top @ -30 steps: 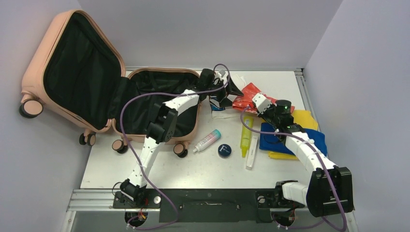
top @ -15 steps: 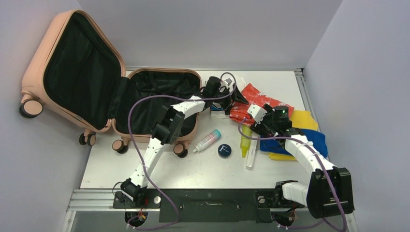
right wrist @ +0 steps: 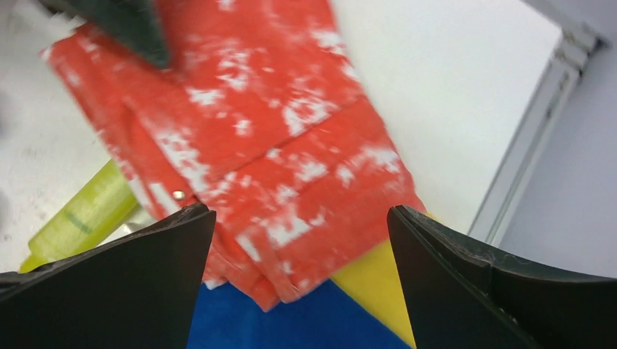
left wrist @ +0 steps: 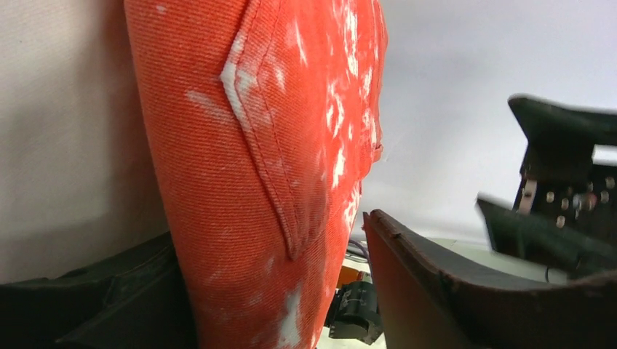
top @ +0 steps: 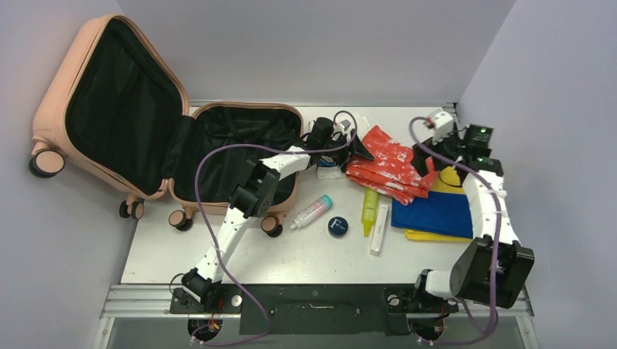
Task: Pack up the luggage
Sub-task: Place the clothes in the luggage.
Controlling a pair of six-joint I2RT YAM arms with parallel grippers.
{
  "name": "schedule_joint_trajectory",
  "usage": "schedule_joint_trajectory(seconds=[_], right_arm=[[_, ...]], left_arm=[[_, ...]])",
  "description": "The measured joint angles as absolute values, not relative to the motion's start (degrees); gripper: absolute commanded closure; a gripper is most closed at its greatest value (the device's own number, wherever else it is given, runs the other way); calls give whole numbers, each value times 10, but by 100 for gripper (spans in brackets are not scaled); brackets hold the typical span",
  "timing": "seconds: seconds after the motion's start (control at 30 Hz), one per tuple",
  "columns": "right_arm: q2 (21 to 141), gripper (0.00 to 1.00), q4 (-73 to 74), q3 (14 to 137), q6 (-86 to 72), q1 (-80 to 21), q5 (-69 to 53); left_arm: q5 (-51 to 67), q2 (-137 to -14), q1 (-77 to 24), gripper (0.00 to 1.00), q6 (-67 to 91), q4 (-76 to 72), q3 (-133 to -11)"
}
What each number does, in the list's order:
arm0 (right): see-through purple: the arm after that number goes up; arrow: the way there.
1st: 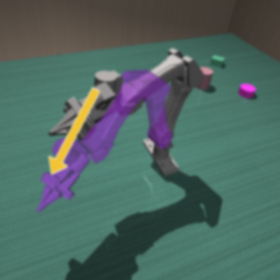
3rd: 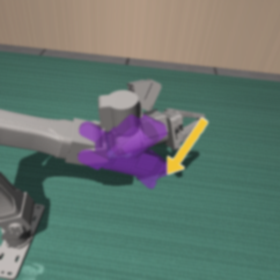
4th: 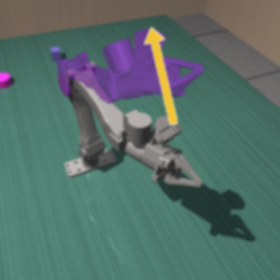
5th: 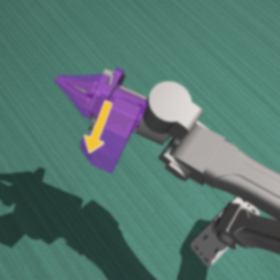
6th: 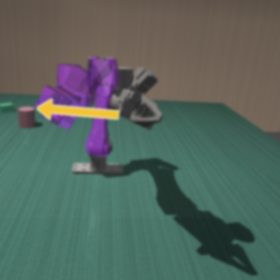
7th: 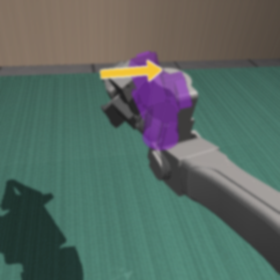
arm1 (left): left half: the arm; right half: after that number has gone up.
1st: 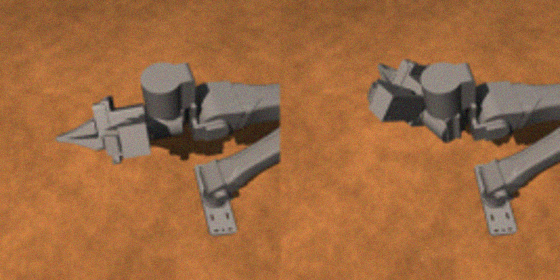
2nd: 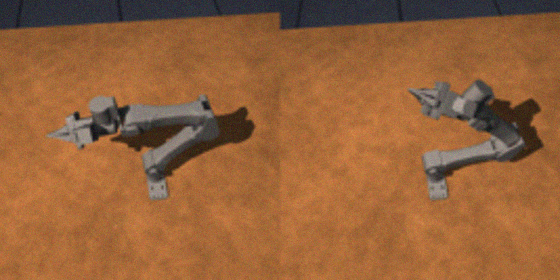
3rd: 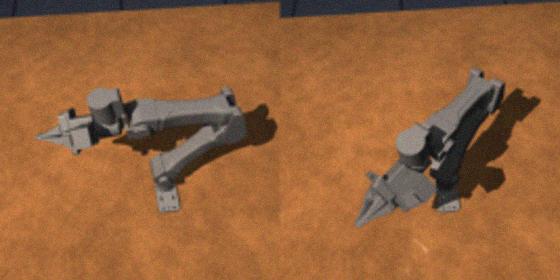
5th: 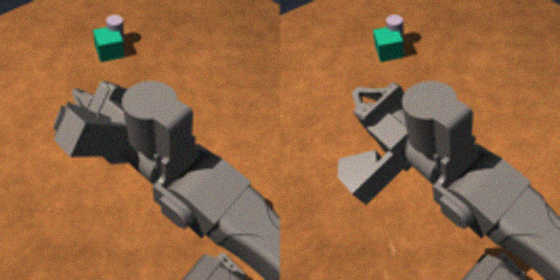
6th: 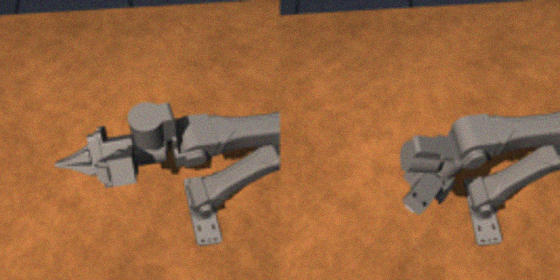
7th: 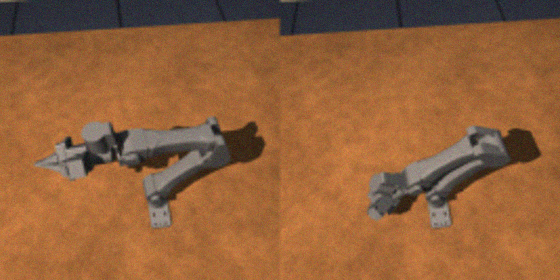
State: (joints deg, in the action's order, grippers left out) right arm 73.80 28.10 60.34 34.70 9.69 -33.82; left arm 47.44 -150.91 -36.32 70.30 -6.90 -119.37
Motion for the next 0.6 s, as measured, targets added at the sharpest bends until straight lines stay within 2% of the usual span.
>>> schedule_joint_trajectory(seconds=[0.2, 0.33, 0.6], right_arm=[[818, 6, 310, 640, 222, 241, -402], [858, 6, 322, 616, 168, 255, -394], [866, 6, 333, 611, 115, 256, -372]], left_arm=[[468, -1513, -363, 69, 675, -38, -1213], [454, -1518, -364, 100, 621, 18, -1253], [412, -1517, -373, 100, 506, 116, -1316]])
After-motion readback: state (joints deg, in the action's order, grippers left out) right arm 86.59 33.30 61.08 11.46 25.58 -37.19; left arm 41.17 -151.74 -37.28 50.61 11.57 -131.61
